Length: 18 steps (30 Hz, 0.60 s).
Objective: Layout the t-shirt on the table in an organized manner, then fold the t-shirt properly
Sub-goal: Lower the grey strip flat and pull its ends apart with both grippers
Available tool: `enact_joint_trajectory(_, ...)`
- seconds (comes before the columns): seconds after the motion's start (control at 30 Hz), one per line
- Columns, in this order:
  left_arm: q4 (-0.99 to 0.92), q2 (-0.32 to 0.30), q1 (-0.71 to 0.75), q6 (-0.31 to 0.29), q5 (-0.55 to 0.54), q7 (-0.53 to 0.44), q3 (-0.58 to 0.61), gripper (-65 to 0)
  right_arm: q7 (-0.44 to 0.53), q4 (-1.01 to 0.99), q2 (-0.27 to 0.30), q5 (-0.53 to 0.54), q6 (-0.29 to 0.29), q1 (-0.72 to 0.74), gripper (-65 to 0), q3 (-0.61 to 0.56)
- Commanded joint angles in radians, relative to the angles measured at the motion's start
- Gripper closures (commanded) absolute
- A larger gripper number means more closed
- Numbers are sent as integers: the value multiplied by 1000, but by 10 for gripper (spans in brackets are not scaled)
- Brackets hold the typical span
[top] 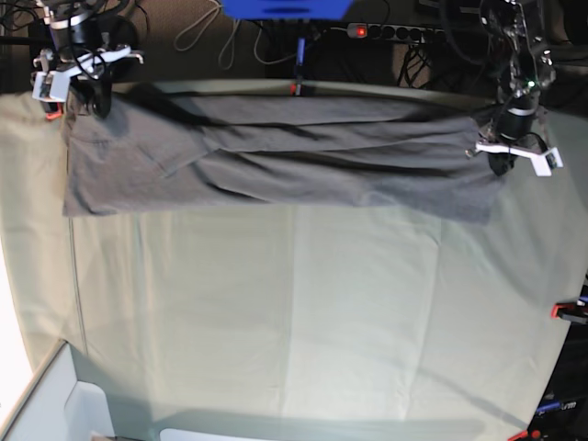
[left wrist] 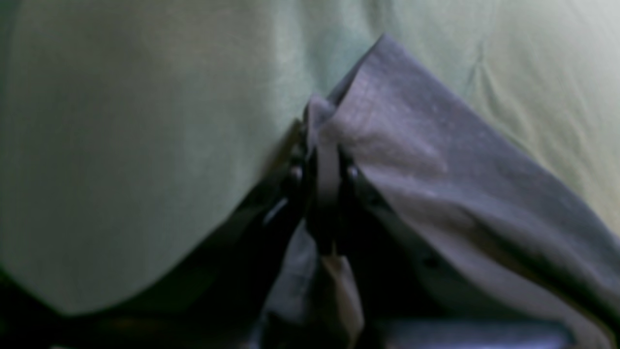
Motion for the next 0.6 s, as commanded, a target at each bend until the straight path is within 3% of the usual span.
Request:
enact_joint_trajectory(0.0,18,-10,-1,-2,-1,-23,-26,0,45,16,4,19,14,-13,-6,3)
enact_joint_trajectory(0.17,18,-7,-2,-2,-1,-20,-66,0,130,15,4,19,14,-48,-6,2)
enact_joint_trajectory(0.4,18,-13,-2,-2,-1,-20,-66,0,136,13,4,8,14,-13,-10,-2)
enact_joint_trajectory(0.57,18,-13,-1,-2,-1,-20,-66,0,136,-28,4,-119,14,72,-11,-32)
